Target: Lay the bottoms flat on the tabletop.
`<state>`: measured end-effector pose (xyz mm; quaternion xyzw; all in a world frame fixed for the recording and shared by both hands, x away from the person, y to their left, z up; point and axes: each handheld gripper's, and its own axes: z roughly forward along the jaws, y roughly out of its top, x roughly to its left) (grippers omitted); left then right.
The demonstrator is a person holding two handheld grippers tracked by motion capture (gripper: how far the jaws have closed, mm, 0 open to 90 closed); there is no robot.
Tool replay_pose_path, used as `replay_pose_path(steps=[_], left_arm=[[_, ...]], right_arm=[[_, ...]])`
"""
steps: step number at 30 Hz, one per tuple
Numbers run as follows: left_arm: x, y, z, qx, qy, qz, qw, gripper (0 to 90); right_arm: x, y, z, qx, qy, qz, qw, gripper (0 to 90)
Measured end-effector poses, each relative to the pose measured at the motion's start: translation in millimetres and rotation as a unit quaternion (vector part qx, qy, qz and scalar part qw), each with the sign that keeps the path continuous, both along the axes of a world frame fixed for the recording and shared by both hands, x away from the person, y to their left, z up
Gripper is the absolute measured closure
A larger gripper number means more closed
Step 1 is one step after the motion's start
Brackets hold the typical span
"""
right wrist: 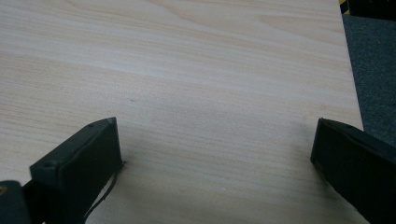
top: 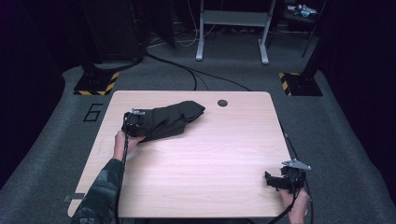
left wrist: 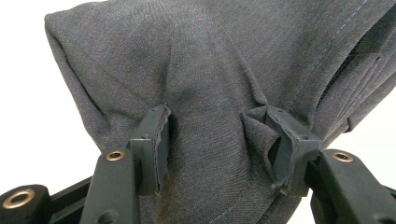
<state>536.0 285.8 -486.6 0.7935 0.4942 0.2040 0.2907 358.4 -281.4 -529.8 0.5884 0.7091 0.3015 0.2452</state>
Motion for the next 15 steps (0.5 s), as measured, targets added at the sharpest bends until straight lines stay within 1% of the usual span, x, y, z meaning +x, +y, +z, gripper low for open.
replay_pose_path(steps=[1, 2, 3, 4, 6, 9, 11, 12, 13, 14, 15], left_arm=[[-2.2, -0.9, 0.1, 0.006, -0.001, -0.005, 1.0, 45.7], [-4.3, -2.2, -0.4, 0.004, -0.003, -0.006, 1.0, 45.9], [-6.1, -3.3, -0.2, 0.003, -0.001, -0.008, 1.0, 45.9], [-7.3, -4.6, 0.1, 0.002, 0.001, -0.009, 1.0, 45.9], [-8.9, -6.9, 0.7, 0.004, 0.004, -0.014, 0.9999, 46.0], [-12.0, -10.9, 1.7, 0.007, 0.008, -0.015, 0.9998, 46.0], [-15.2, -12.8, 1.6, 0.009, 0.005, -0.019, 0.9998, 46.1], [-20.3, -14.8, 0.9, 0.006, 0.004, -0.024, 0.9997, 46.1], [-20.3, -14.8, 0.9, 0.006, 0.004, -0.024, 0.9997, 46.1], [-25.3, -17.6, 1.4, 0.003, 0.007, -0.029, 0.9996, 46.1], [-25.3, -17.6, 1.4, 0.003, 0.007, -0.029, 0.9996, 46.1]], right_arm=[[0.2, -0.3, -0.1, -0.001, -0.001, 0.001, 1.0, 0.8], [0.0, 0.0, 0.0, 0.0, 0.0, 0.0, 1.0, 0.8], [0.4, -0.6, -0.1, -0.002, -0.002, 0.003, 1.0, 0.8], [0.0, -0.1, 0.0, 0.0, 0.0, 0.0, 1.0, 0.8], [0.3, -0.4, -0.1, -0.001, -0.001, 0.002, 1.0, 0.8], [0.0, 0.0, 0.0, 0.0, 0.0, 0.0, 1.0, 0.8], [0.2, -0.2, 0.0, -0.001, -0.001, 0.001, 1.0, 0.9], [0.0, -0.1, 0.0, -0.001, -0.001, 0.001, 1.0, 0.8], [0.0, -0.1, 0.0, -0.001, -0.001, 0.001, 1.0, 0.8], [0.0, 0.0, 0.0, 0.0, 0.0, 0.0, 1.0, 0.9], [0.0, 0.0, 0.0, 0.0, 0.0, 0.0, 1.0, 0.9]])
